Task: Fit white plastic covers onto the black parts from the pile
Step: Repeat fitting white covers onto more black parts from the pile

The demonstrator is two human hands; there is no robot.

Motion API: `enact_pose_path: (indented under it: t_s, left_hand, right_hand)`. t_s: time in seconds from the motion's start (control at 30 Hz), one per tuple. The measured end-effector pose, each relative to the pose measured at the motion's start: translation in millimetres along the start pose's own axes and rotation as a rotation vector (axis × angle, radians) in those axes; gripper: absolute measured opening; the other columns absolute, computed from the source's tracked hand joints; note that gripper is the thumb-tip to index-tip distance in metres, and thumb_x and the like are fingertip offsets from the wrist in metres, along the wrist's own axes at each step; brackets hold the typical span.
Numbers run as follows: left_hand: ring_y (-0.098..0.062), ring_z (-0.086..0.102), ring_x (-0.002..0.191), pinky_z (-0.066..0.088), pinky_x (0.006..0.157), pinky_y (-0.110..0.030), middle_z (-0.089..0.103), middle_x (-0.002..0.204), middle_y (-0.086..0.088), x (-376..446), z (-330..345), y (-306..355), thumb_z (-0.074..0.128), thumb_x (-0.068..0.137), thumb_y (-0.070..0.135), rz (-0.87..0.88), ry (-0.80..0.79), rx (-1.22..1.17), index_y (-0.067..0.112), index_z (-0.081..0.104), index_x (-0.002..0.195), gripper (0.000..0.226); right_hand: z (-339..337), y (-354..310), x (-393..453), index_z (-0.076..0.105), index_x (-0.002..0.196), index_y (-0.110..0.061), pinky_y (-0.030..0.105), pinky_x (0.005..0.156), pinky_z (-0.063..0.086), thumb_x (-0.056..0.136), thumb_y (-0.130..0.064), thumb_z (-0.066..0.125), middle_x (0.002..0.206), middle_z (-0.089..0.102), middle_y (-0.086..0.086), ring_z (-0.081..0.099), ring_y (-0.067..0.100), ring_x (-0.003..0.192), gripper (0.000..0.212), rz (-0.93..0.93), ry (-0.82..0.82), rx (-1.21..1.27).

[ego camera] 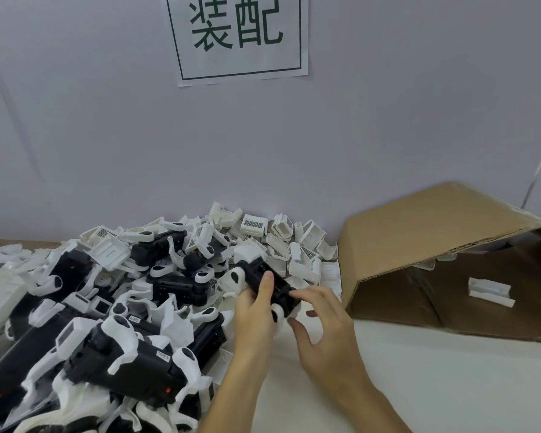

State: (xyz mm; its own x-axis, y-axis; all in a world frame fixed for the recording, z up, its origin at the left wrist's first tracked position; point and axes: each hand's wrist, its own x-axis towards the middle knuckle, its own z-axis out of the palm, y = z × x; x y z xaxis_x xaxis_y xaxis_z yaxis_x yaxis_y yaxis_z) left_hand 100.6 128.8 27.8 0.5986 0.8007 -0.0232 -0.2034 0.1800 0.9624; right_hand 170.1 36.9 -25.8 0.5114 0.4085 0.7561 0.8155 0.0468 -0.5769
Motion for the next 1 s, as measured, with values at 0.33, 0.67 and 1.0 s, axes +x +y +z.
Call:
enact_pose_path:
  t_s: [0.33, 0.67, 1.0]
  left_hand:
    - [-0.026, 0.054, 0.128, 0.042, 0.108, -0.037, 0.06, 0.135, -0.006, -4.7, -8.9, 6.4, 0.048, 0.104, 0.031, 0.044, 0.171, -0.094, 0.021, 0.05, 0.138, 0.036]
    - [-0.008, 0.059, 0.119, 0.045, 0.088, -0.018, 0.064, 0.128, 0.006, -0.2, -8.9, 8.5, 0.048, 0.104, 0.029, 0.161, 0.194, -0.244, 0.019, 0.053, 0.138, 0.036]
    - [-0.002, 0.061, 0.115, 0.048, 0.09, -0.017, 0.067, 0.122, 0.011, 2.3, -10.6, 6.1, 0.049, 0.104, 0.025, 0.179, 0.208, -0.253, 0.026, 0.06, 0.125, 0.024]
  right_hand:
    - [3.7, 7.3, -1.4, 0.056, 0.109, -0.036, 0.004, 0.079, 0.04, 0.09, -0.005, 0.06, 0.105, 0.059, -0.017, 0.051, -0.011, 0.105, 0.037, 0.374, -0.15, -0.012]
    - [16.1, 3.8, 2.7, 0.052, 0.111, -0.039, 0.021, 0.087, 0.042, 0.092, -0.022, 0.067, 0.108, 0.052, -0.021, 0.052, 0.0, 0.103, 0.029, 0.354, -0.344, -0.167]
    - [52.2, -11.7, 24.8, 0.057, 0.091, -0.019, 0.029, 0.079, 0.036, 0.098, -0.027, 0.053, 0.098, 0.057, -0.003, 0.055, 0.017, 0.094, 0.012, 0.597, -0.294, -0.346]
